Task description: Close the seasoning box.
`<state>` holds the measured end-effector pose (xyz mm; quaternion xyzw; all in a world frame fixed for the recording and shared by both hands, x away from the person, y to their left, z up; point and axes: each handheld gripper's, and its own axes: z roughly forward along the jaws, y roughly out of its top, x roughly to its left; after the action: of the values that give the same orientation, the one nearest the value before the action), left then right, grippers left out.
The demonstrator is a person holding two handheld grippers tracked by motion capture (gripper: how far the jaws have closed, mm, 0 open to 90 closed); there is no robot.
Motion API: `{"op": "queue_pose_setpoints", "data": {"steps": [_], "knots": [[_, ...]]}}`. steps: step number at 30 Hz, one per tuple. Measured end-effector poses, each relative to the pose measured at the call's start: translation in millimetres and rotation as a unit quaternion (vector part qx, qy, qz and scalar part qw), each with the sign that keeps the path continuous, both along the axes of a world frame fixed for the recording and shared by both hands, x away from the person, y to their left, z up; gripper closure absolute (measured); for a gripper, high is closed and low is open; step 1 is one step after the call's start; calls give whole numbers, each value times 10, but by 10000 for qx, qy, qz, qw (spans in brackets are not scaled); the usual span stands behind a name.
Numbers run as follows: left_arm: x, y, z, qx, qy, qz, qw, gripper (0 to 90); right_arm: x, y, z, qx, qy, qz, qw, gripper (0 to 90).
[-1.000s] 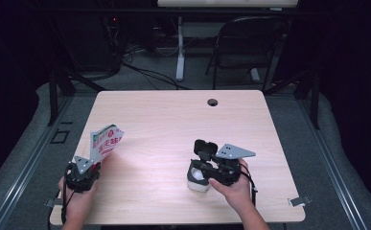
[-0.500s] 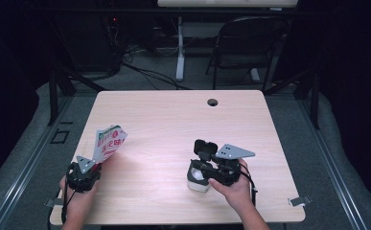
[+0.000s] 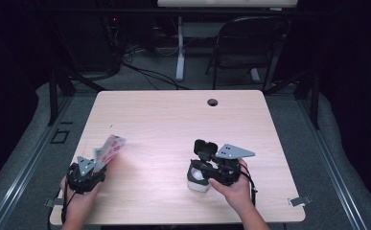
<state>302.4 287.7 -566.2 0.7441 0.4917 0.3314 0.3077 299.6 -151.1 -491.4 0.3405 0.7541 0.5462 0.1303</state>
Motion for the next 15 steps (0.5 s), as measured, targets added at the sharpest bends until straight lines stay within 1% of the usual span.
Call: {"op": "queue_pose_setpoints", "data": {"steps": [1,4,5,9,15], "knots": [[-1,-3,1,-27,10,-46,10000,436,0,3,-2,3,6,2,10000,572],[-6,-21,-8,-13,58,-131,9999,418,1,8,-5,-3,10,1,10000,572],[-5,-28,-13,-8,22,-144,9999,411,2,8,-5,-13,15,1,10000,572],[-14,-36,-6,-66,27,-211,9998,407,6,4,-3,-15,7,-9,10000,572],[-27,-36,5,-88,-5,-200,9998,407,7,6,-1,19,7,-18,10000,572]]}}
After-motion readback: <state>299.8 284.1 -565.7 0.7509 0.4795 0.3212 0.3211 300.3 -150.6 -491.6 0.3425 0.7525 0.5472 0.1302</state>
